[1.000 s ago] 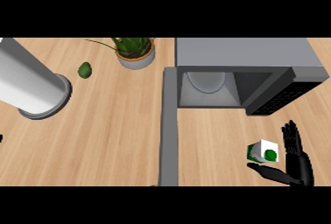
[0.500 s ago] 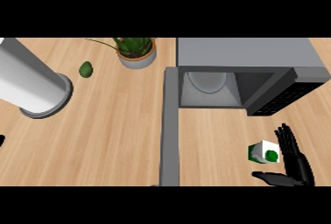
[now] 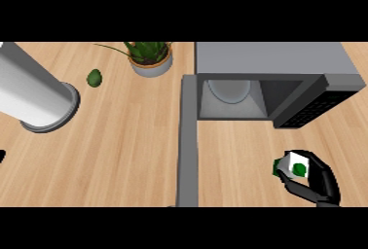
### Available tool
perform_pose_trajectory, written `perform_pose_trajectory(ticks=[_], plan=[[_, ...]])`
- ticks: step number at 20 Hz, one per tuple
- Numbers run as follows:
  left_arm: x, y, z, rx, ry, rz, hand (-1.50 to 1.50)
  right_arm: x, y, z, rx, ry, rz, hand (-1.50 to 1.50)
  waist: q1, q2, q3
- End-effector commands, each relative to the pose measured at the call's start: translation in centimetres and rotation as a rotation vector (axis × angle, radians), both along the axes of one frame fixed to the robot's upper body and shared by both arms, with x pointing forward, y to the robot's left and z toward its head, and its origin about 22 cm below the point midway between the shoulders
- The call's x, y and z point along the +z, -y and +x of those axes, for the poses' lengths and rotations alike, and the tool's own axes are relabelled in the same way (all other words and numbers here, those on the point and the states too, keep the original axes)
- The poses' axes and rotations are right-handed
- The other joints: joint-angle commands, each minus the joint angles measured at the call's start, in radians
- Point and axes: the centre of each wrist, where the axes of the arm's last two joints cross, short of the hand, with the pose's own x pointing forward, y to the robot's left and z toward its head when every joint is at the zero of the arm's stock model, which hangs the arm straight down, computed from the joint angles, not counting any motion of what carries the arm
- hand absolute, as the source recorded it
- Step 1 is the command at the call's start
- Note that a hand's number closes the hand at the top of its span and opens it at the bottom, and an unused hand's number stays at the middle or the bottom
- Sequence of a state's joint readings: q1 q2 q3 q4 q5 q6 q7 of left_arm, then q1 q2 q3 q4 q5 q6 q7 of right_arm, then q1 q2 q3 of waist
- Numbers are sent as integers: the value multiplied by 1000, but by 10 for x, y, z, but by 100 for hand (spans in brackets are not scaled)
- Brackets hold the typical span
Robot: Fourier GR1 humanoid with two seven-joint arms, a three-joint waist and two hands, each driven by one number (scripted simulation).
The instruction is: Pick up the milk, place it into the microwave and close the microwave
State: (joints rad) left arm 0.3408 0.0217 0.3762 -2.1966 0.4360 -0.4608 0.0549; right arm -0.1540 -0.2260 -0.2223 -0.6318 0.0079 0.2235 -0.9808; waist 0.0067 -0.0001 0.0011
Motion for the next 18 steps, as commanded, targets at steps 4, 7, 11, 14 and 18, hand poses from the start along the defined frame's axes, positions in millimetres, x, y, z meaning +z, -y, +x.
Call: perform_pose_trajectory(ticks=[4,7,11,14,18], plan=[[-8,-2,-4,4,-3,-10,-150,2,-17,3,-44,170,78,150,-5,-1,-1],[-9,-8,-8,14,-3,3,-150,8,-25,1,-90,199,70,150,-6,-2,-1],[1,-4,1,1,-7,-6,-150,34,-37,30,-109,211,59,150,-6,-1,-1],[-5,-12,-17,-8,-12,-5,-150,43,-44,5,-56,226,66,150,-8,-4,-2],[-1,-4,-7,-15,-12,-21,-150,72,-79,17,12,235,120,150,-11,-4,-2]])
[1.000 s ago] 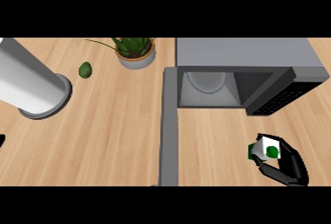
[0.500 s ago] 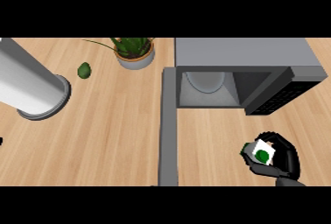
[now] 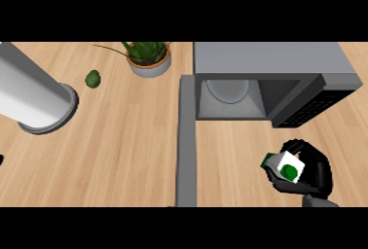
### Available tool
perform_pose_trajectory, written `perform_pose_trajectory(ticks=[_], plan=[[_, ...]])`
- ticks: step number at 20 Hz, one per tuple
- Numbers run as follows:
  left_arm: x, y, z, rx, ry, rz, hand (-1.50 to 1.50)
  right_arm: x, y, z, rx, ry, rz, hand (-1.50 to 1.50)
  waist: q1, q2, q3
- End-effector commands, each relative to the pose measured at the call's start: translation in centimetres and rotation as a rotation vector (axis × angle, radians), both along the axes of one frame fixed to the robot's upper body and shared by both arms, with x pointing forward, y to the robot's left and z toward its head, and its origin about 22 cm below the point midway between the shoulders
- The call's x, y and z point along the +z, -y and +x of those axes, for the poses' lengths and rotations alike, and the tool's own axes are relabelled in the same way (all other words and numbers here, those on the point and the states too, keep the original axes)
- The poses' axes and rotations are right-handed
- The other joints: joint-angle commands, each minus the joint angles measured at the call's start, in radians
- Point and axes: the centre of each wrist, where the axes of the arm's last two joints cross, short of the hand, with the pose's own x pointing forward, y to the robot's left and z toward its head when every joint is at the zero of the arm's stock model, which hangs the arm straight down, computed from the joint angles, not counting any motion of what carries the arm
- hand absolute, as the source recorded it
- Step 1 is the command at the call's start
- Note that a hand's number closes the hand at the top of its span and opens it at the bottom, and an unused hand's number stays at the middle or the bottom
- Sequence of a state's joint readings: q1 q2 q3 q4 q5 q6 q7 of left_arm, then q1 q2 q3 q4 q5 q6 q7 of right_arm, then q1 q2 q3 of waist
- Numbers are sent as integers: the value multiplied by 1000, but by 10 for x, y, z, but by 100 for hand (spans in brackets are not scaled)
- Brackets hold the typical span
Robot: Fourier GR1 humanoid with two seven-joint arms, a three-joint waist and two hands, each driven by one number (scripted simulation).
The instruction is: Pick up the milk, place it into the microwave and close the microwave
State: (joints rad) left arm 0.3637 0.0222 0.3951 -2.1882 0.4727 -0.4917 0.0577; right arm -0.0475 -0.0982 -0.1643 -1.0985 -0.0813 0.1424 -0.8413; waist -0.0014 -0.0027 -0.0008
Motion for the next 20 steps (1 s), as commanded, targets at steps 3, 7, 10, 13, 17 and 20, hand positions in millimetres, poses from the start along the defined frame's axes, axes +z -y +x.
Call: perform_pose_trajectory(ticks=[3,7,10,13,17,20], plan=[[17,4,2,-8,1,-11,-150,35,-42,-4,67,22,32,150,1,0,0],[-2,-16,-7,0,-5,-24,-150,75,-50,2,49,51,-39,150,3,0,0],[4,-4,10,7,13,-8,-150,84,-59,21,42,39,-94,150,4,2,1],[-9,-7,-5,12,-7,-15,-150,88,-68,41,15,15,-160,150,9,3,1],[0,-24,4,-6,-1,-15,-150,108,-92,74,3,-15,-183,150,11,3,1],[-17,-32,-13,20,-14,0,-150,115,-87,92,1,-52,-190,150,12,3,1]])
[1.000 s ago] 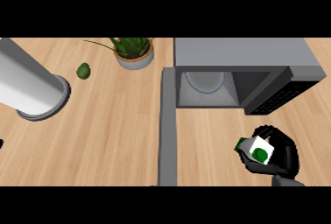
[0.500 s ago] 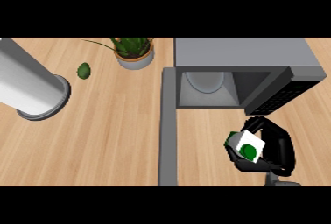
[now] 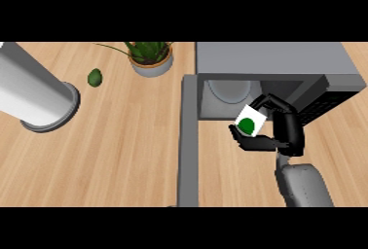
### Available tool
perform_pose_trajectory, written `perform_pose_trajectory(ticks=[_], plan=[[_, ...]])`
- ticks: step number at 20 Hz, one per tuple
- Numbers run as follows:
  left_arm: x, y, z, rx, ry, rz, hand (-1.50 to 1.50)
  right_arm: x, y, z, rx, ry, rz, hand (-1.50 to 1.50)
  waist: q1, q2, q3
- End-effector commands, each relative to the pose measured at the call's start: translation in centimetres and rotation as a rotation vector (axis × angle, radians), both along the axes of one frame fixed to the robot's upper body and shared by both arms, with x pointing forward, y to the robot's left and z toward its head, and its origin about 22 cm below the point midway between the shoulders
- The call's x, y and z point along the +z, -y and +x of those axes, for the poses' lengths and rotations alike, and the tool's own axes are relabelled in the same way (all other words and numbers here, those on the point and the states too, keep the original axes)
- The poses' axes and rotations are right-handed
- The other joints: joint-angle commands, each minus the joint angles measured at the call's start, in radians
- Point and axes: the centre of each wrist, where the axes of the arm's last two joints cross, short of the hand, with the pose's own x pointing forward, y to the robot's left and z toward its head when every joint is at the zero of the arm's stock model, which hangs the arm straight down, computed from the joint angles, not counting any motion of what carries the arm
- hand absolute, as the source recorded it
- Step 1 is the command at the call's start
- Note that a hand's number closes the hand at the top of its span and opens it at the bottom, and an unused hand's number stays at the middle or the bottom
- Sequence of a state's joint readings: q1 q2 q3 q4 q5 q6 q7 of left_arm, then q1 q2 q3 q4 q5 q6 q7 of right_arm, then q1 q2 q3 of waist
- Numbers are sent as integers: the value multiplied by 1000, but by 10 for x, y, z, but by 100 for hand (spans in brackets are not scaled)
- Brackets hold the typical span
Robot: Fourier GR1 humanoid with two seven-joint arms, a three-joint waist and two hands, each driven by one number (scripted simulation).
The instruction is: Pick up the milk, place it into the microwave and close the microwave
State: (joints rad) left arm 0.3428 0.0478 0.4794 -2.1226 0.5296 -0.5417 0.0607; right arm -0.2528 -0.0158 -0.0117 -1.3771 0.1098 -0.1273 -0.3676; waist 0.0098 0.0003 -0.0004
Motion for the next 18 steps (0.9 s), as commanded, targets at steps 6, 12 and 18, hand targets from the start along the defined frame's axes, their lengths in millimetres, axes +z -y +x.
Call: perform_pose_trajectory(ticks=[6,12,18], plan=[[9,-7,16,-3,3,1,-150,14,-23,75,-8,-53,-30,150,8,4,1],[-2,-4,20,-38,2,11,-150,22,-14,96,-29,-32,-67,150,35,13,1],[-1,3,26,-74,17,9,-150,17,-9,99,-92,27,-125,150,66,22,1]])
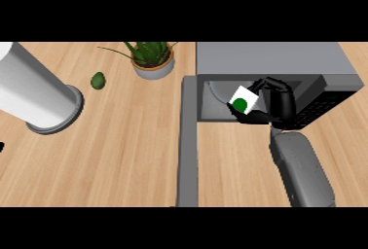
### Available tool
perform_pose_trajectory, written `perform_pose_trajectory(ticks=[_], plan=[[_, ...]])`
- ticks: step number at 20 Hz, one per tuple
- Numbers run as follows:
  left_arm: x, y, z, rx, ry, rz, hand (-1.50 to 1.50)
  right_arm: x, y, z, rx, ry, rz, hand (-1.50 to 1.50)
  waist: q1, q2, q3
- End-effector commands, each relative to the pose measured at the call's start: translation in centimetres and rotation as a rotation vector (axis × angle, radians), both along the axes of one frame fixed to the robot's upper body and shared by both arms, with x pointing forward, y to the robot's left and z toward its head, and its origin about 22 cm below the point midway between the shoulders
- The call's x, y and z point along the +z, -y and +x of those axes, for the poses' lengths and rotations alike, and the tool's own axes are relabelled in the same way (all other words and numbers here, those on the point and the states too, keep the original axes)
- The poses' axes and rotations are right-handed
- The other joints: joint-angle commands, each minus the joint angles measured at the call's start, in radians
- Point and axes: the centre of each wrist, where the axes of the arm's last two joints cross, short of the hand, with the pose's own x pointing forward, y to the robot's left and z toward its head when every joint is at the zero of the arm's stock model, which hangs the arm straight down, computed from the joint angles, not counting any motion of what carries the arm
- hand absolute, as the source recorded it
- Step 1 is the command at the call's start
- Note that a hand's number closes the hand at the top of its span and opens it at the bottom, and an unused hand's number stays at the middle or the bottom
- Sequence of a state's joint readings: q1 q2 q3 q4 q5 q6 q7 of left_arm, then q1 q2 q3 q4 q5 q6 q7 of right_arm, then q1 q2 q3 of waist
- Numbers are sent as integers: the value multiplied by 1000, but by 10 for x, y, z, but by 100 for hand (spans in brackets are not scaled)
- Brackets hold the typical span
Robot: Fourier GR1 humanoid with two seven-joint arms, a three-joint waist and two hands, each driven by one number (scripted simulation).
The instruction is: Pick up the milk, place it into the microwave and close the microwave
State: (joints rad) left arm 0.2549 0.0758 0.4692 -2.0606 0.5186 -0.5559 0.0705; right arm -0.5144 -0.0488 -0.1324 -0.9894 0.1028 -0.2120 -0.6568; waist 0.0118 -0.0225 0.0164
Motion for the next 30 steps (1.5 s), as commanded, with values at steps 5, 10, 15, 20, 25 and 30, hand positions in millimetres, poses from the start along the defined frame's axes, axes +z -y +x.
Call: perform_pose_trajectory(ticks=[5,10,15,20,25,30], plan=[[4,3,14,-47,25,-10,-150,33,10,43,-105,-87,-162,150,84,52,-18],[7,11,25,-74,17,-2,-150,27,14,40,-147,-54,-159,150,103,63,-17],[10,10,27,-69,38,28,-150,8,18,27,-301,-39,-65,150,125,73,-17],[13,11,29,-71,28,60,-150,5,39,20,-444,61,-147,150,143,82,-18],[16,13,33,-95,22,89,-150,-1,47,13,-492,115,-290,-150,160,88,-21],[13,19,37,-113,17,91,-150,-11,41,6,-523,121,-305,-150,177,93,-19]])
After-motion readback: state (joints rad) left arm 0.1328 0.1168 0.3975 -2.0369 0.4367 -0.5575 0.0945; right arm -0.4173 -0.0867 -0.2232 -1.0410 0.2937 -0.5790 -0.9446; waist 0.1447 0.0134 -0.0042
